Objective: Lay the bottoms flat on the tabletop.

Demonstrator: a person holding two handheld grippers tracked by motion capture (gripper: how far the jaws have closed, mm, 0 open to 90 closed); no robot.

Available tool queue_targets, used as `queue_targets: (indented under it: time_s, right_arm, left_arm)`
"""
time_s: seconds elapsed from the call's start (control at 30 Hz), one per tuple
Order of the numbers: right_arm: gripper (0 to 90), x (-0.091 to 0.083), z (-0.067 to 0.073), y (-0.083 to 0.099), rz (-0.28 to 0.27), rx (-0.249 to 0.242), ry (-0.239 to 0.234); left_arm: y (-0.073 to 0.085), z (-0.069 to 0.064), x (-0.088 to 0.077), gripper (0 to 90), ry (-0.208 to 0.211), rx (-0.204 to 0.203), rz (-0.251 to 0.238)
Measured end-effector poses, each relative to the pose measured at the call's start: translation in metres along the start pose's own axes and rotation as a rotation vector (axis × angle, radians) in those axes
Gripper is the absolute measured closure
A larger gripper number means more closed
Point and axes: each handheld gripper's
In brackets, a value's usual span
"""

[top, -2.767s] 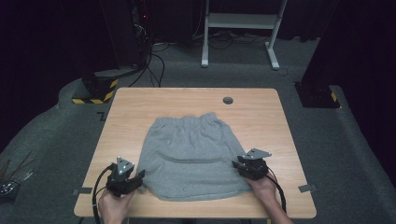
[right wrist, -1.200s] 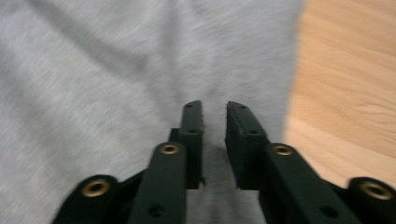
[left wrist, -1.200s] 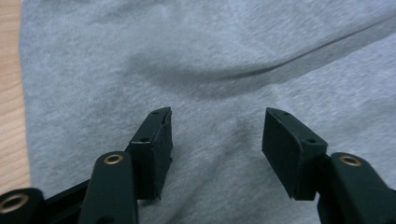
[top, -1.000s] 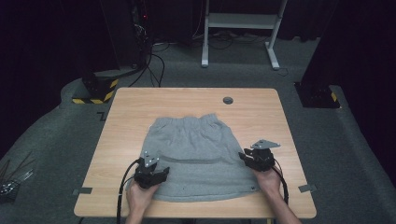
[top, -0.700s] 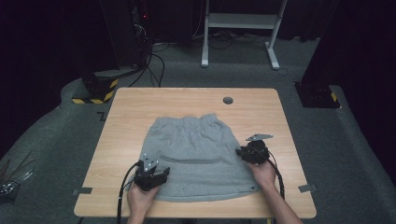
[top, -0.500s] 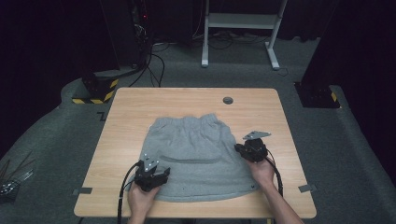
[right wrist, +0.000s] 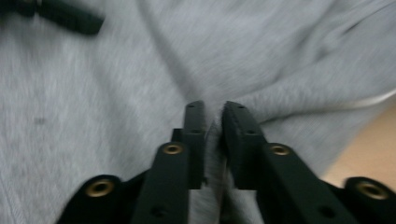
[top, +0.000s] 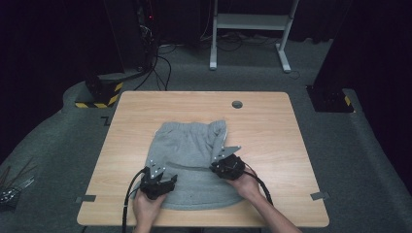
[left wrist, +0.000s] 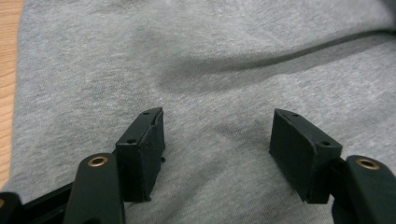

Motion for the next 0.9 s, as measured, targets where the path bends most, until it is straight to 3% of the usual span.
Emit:
queue_targets:
  time_s: [0.1,0.2,0.3,0.5,0.6,0.73,0.9]
  right_arm:
    - [67.4,-0.007,-0.002,0.005,-0.029,0.032,0.003]
    - [65.4,-0.028,-0.013,0.005,-0.1,0.085,0.042]
    - [63.3,-0.04,-0.027,0.002,-0.124,0.139,0.098]
    - [57.1,-0.023,-0.053,0.002,-0.12,0.269,0.16]
    - [53.4,-0.009,-0.062,-0.001,-0.106,0.323,0.166]
    - [53.5,0.011,-0.063,-0.009,-0.039,0.331,0.171]
    - [81.8,0.011,-0.061,-0.01,-0.031,0.248,0.199]
  left_arm:
    - [0.0,0.0,0.0,35.6,0.0,-0.001,0.0]
    - [0.0,0.0,0.0,35.7,-0.001,-0.001,0.0]
    - [0.0,0.0,0.0,35.7,-0.001,-0.002,-0.001]
    - [0.0,0.0,0.0,35.6,-0.001,-0.002,-0.001]
    - [0.0,0.0,0.0,35.6,-0.002,-0.002,-0.001]
    - [0.0,0.0,0.0,35.6,-0.001,-0.003,-0.001]
    - [0.0,0.0,0.0,35.5,0.0,-0.001,-0.001]
Point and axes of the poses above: each handheld gripper's, and its own axes: x roughly forward along the jaws, y roughly out of its underside, z roughly to its left, and after that the axes turned 6 degrees about x, right-handed
